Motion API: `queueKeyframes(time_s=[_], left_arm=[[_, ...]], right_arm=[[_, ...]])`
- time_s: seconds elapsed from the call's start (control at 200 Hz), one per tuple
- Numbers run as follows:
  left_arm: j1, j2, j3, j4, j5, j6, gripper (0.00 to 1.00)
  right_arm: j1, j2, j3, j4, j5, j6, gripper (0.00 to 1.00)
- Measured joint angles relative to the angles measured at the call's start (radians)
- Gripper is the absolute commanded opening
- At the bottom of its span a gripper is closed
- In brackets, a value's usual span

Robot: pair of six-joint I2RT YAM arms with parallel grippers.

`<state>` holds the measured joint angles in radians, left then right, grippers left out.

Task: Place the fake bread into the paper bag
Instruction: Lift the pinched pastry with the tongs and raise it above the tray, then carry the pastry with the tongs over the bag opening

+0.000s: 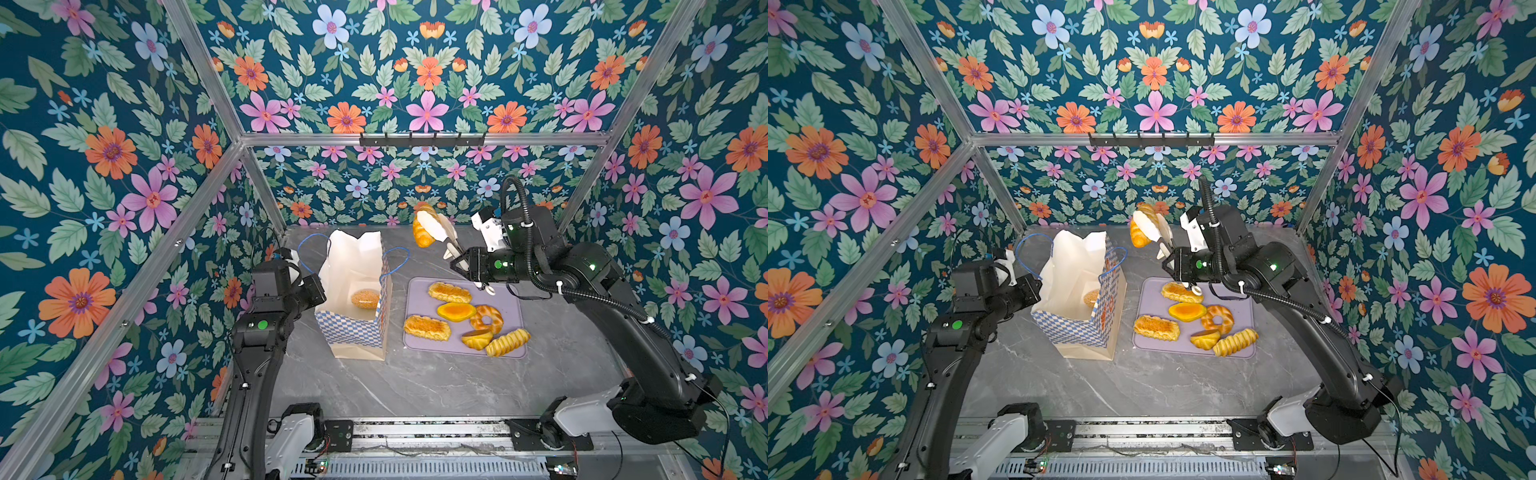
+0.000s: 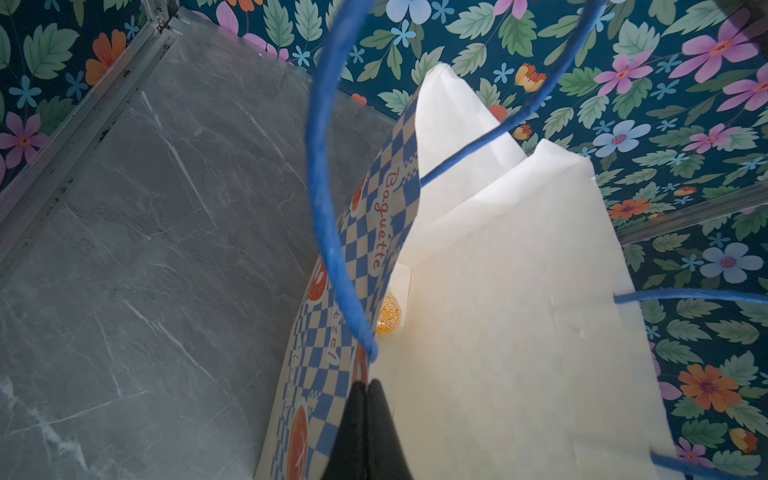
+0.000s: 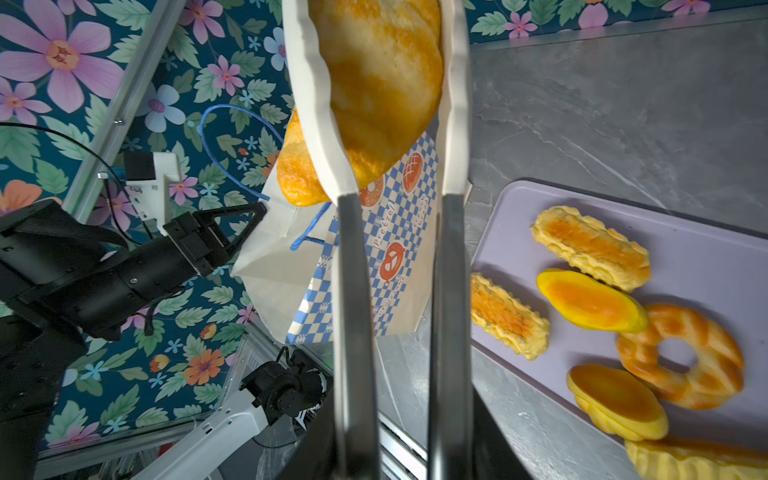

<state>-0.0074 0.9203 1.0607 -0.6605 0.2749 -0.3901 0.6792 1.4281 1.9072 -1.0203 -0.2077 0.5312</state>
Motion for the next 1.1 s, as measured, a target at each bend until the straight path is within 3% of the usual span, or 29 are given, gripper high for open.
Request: queueKeyframes(time_s=[0.46,1.1], left_arm=[[0.000,-0.004,-0.009,0.001,0.000,0.000,0.00],[0.000,-0.014,-0.034,0.016,0.012,-0.004,0.00]], right_arm=[[0.091,0.163,0.230,0.003,-0.066,-0.011,0.36],[0.248,0.404,0.427,-0.072,-0.006,-0.022,0.35]])
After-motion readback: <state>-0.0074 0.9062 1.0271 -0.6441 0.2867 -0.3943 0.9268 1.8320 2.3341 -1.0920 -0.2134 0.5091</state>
